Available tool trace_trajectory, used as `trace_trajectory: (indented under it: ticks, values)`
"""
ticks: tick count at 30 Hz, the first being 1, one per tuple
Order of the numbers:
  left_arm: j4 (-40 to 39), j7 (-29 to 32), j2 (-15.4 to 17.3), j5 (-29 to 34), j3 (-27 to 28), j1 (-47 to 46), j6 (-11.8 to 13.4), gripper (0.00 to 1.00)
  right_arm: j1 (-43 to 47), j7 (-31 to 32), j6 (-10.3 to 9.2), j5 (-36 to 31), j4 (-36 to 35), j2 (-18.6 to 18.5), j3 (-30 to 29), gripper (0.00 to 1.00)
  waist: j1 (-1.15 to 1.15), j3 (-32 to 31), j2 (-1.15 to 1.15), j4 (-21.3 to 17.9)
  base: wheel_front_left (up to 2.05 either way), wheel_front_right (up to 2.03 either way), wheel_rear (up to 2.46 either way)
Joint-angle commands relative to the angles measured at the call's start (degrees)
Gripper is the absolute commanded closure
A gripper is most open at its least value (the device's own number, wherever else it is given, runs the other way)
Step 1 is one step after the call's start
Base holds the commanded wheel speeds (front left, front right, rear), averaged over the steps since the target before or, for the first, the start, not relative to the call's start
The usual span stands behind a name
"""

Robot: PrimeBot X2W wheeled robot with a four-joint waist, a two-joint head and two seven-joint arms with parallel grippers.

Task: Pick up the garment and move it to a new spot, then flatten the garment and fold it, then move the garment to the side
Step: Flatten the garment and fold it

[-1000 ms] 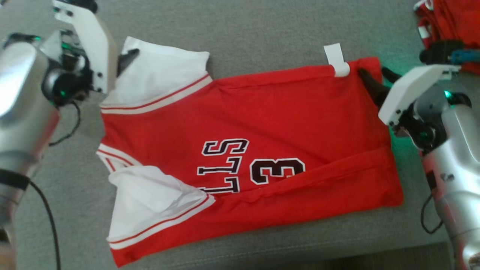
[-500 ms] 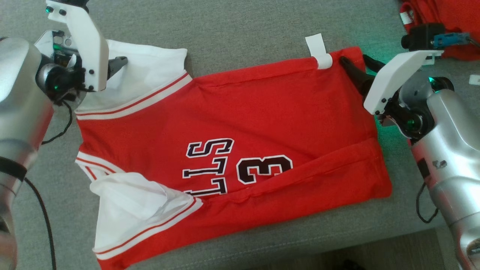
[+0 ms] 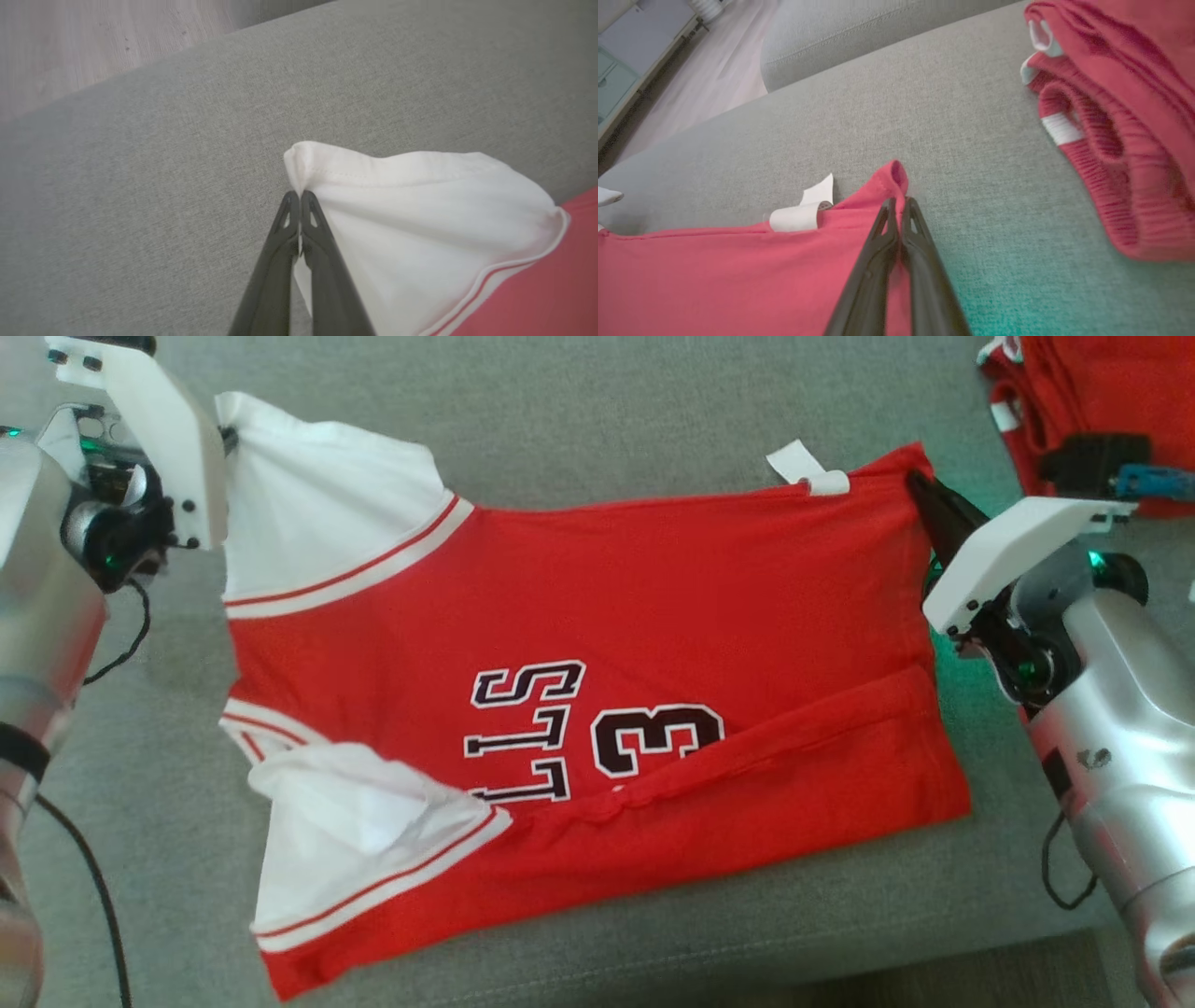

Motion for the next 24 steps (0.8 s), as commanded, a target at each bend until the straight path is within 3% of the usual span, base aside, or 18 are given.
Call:
trace_trajectory:
  ticks: [1,10,24]
  values:
    - [-0.9,-1.6,2.4,-0.6,1.8,-3.0,0.1,1.00,-0.9,-1.5,-0.04,0.8,-0.5,0.4,0.0,1.00,0.00,-1.8,0.00,1.0,0.00,0.00,0.00]
    - [-6.1,-2.2,3.9,-6.0,-0.8,1.0,0.1,1.00,0.8,-2.7,-0.04,3.3,1.8,-0.5,1.7,1.00,0.00,-7.1,0.00,3.1,0.00,0.00,0.00]
    - [-25.1,5.4,15.1,-16.1,-8.5,9.6,0.1,1.00,8.9,0.2,-0.04,8.7,-1.2,-5.9,6.1,1.00,0.00,-14.8,0.00,5.4,0.00,0.00,0.00]
